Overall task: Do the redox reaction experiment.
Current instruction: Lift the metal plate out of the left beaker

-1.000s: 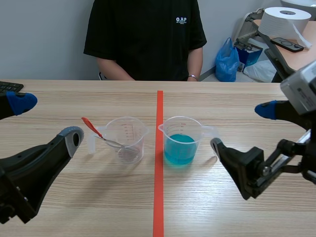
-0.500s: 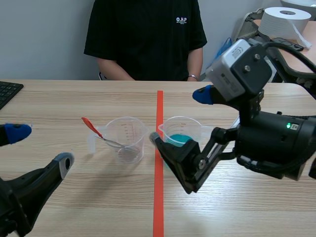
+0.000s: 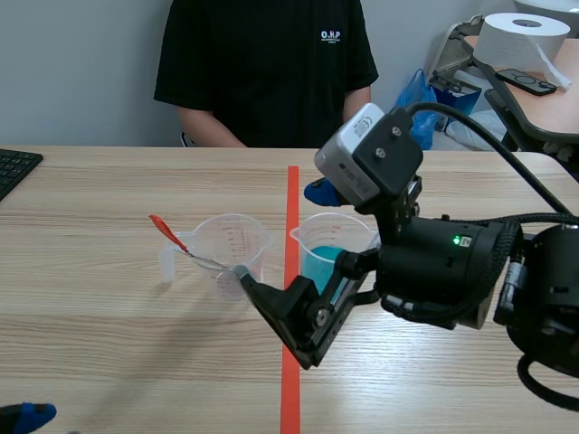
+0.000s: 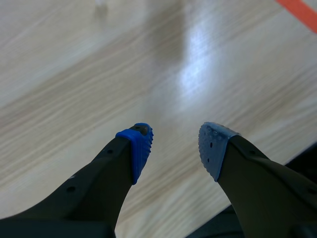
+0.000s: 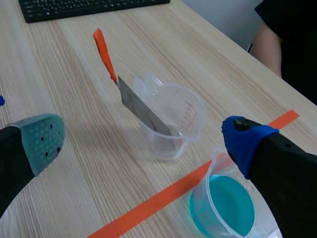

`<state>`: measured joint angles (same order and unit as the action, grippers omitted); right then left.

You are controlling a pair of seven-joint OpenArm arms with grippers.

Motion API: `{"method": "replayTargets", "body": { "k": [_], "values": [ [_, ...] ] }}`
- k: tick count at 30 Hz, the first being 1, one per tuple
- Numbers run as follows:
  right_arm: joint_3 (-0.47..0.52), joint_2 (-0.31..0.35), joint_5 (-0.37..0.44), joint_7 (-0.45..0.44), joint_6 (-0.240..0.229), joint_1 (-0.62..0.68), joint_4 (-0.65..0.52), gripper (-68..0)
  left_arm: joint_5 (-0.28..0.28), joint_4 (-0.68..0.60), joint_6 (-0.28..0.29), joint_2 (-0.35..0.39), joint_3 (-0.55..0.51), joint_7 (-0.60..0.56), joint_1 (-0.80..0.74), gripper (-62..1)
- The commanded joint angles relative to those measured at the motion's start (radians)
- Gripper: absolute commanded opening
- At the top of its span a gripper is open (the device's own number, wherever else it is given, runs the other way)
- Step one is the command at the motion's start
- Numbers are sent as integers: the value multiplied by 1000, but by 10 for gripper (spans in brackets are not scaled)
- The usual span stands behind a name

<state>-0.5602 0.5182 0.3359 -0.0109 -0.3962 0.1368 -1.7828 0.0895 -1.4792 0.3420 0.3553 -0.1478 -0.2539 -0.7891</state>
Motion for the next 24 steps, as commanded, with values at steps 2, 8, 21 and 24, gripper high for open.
{"method": "replayTargets", "body": {
  "k": [2, 8, 21, 24],
  "values": [
    [-19, 1, 3, -18, 7, -41, -9, 4, 66, 14, -42, -23, -35, -84, -40, -447],
    [-63, -44, 3, -14, 8, -95, 21, 4, 168, 80, -67, -45, -107, -238, -111, -570],
    [-206, -203, -110, -9, 64, -240, 183, 4, 274, 172, -71, -36, -195, -410, -213, -571],
    [-245, -243, -127, 5, 68, -279, 237, 4, 274, 172, -71, -37, -195, -417, -235, -571]
  ]
}}
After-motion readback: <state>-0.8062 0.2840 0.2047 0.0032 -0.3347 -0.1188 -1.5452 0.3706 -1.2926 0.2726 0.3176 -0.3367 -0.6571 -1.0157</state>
